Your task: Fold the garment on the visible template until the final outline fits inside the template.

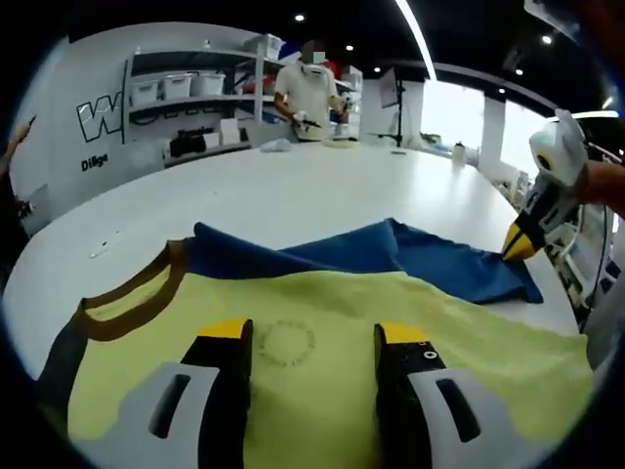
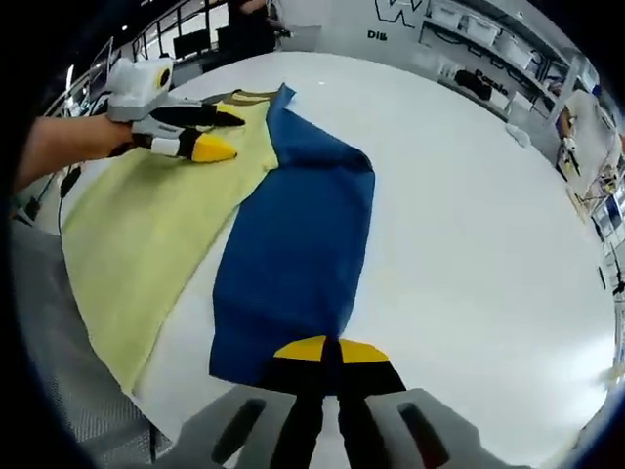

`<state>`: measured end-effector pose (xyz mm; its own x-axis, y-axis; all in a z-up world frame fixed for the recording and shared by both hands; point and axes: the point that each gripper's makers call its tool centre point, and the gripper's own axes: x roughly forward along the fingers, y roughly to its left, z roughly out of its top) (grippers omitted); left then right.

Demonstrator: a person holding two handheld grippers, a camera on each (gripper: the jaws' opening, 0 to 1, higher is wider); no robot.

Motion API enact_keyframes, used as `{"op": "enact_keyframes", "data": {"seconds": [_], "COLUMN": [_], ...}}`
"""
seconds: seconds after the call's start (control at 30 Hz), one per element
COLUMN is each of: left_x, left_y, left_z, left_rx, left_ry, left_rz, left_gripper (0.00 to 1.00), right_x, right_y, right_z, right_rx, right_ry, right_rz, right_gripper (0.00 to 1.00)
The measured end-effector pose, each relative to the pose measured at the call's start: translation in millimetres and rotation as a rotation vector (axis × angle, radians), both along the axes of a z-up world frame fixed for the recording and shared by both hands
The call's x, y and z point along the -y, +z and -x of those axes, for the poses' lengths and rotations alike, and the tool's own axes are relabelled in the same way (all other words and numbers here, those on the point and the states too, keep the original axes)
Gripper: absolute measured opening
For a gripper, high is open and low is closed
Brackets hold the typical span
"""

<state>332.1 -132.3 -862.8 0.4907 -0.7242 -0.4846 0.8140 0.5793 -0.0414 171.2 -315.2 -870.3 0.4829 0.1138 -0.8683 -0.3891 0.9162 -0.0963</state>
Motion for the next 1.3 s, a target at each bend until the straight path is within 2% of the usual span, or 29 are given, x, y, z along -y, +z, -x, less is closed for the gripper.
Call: {"op": "enact_keyframes", "data": {"seconds": [0.1, 0.23, 0.47, 0.57, 0.6, 0.63, 0.7, 0.73, 0.77, 0.83, 1.0, 1.07, 1.13, 1.17, 1.2, 1.3], "left_x": [0, 0, -1, -1, -1, -1, -1, -1, -1, -1, -1, -1, -1, -1, -2, -2], "left_y": [-0.1, -0.1, 0.0, 0.0, 0.0, 0.0, 0.0, 0.0, -0.1, -0.2, -0.2, -0.2, -0.2, -0.2, -0.3, -0.3], "left_z": [-0.4, -0.5, -1.4, -1.6, -1.6, -1.6, -1.7, -1.7, -1.9, -1.8, -2.0, -1.9, -1.9, -2.0, -2.2, -2.4], "left_rx": [-0.001, -0.002, -0.002, -0.002, -0.002, -0.002, -0.002, -0.002, -0.002, -0.002, -0.002, -0.001, -0.002, -0.001, -0.002, -0.002], "left_ry": [0.0, 0.0, 0.0, 0.001, 0.002, 0.002, 0.002, 0.002, 0.003, 0.003, 0.003, 0.003, 0.002, 0.002, 0.002, 0.003], "left_rz": [0.0, -0.001, 0.0, 0.001, 0.002, 0.002, 0.002, 0.002, 0.003, 0.003, 0.004, 0.004, 0.004, 0.004, 0.004, 0.005], "left_gripper": [0.46, 0.45, 0.44, 0.44, 0.44, 0.44, 0.44, 0.44, 0.44, 0.44, 0.43, 0.43, 0.43, 0.43, 0.43, 0.42], "right_x": [3, 9, 30, 34, 32, 31, 16, 13, -5, -31, -92, -117, -148, -153, -170, -192], "right_y": [2.4, 15.5, 38.6, 63.6, 76.7, 80.1, 105.9, 108.8, 127.3, 148.4, 180.5, 187.0, 190.2, 190.7, 188.6, 181.7], "right_z": [-4, -16, -38, -56, -63, -65, -77, -79, -86, -90, -88, -82, -68, -65, -55, -41], "right_rx": [0.023, 0.088, 0.192, 0.307, 0.362, 0.375, 0.478, 0.488, 0.562, 0.641, 0.758, 0.778, 0.78, 0.783, 0.768, 0.732], "right_ry": [0.013, 0.007, -0.049, -0.071, -0.073, -0.07, -0.047, -0.04, 0.005, 0.108, 0.349, 0.435, 0.568, 0.595, 0.671, 0.759], "right_rz": [0.037, 0.065, 0.139, 0.179, 0.19, 0.192, 0.165, 0.156, 0.117, 0.114, 0.11, 0.08, 0.025, 0.021, 0.014, -0.026], "right_gripper": [0.0, 0.0, 0.0, 0.0, 0.0, 0.0, 0.0, 0.0, 0.0, 0.0, 0.0, 0.0, 0.0, 0.0, 0.0, 0.0]}}
